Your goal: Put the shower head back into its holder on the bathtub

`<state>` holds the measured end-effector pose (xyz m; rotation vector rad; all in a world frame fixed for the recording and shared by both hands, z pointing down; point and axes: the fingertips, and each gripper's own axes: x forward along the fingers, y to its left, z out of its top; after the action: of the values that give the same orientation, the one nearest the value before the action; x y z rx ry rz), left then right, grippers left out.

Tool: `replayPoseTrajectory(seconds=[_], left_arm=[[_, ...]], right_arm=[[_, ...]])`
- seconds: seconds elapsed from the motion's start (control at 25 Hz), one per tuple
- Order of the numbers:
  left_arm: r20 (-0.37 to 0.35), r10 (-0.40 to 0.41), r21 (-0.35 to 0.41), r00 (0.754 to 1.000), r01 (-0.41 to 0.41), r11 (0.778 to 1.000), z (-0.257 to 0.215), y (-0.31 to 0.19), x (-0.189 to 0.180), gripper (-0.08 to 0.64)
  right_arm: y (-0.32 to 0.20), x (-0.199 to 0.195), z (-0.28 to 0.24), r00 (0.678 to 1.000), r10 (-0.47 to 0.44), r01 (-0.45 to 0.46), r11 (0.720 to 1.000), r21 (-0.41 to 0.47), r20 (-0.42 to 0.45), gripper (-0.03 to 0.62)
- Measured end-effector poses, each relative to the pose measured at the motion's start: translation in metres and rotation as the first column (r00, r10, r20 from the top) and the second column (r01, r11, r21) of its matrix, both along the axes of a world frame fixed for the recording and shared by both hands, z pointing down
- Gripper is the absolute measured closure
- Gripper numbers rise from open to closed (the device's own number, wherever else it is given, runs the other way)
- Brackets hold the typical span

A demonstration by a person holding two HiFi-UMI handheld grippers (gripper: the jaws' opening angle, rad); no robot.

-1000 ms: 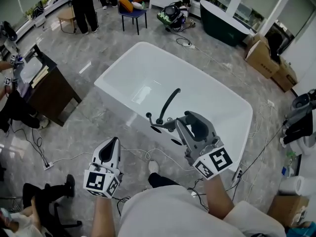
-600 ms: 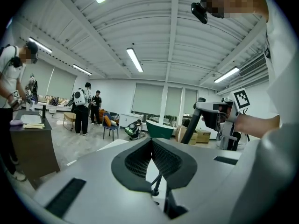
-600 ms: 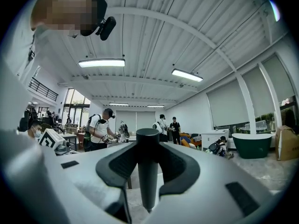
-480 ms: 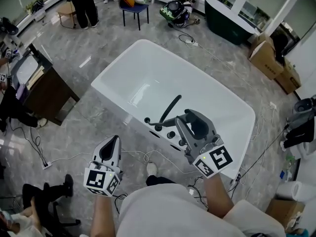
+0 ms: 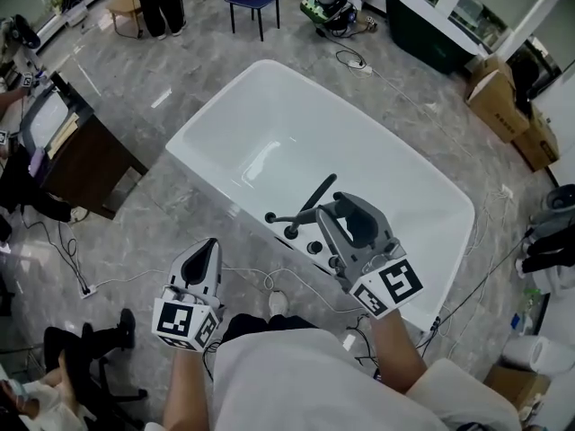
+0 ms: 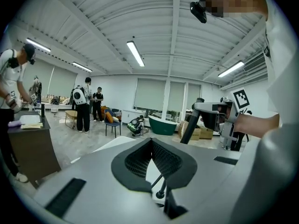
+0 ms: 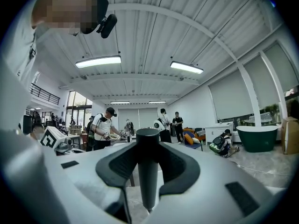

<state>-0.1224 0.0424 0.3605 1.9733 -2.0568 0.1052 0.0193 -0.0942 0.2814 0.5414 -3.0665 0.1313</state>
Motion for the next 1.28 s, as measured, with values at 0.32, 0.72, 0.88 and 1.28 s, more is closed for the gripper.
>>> replayPoseTrajectory(seconds=[0.32, 0.72, 0.88, 1.28], left_arm=[[-0.014, 0.038, -0.020, 0.999, -0.039, 0.999, 0.009, -0.017, -0.014, 0.549], [-0.022, 0.267, -0.037, 0.963, -0.268, 0.963, 0.021, -0.078, -0.034, 0.549], [-0.023, 0.361, -0.048, 0.932, -0.362, 0.931, 0.021, -0.102, -0.031, 0.549], [-0.085, 0.520, -0.058, 0.850, -0.525, 0.849, 0.043, -0.129, -0.036, 0.549]], right_arm=[[-0.014, -0.011, 0.005, 0.999, 0.031, -0.030, 0.998, -0.053, 0.019, 0.446], [-0.033, -0.034, 0.019, 0.983, 0.180, -0.181, 0.982, -0.053, -0.025, 0.446], [-0.036, -0.033, 0.018, 0.971, 0.237, -0.239, 0.969, -0.064, -0.033, 0.446], [-0.036, -0.060, 0.047, 0.937, 0.330, -0.339, 0.938, -0.072, -0.111, 0.446]])
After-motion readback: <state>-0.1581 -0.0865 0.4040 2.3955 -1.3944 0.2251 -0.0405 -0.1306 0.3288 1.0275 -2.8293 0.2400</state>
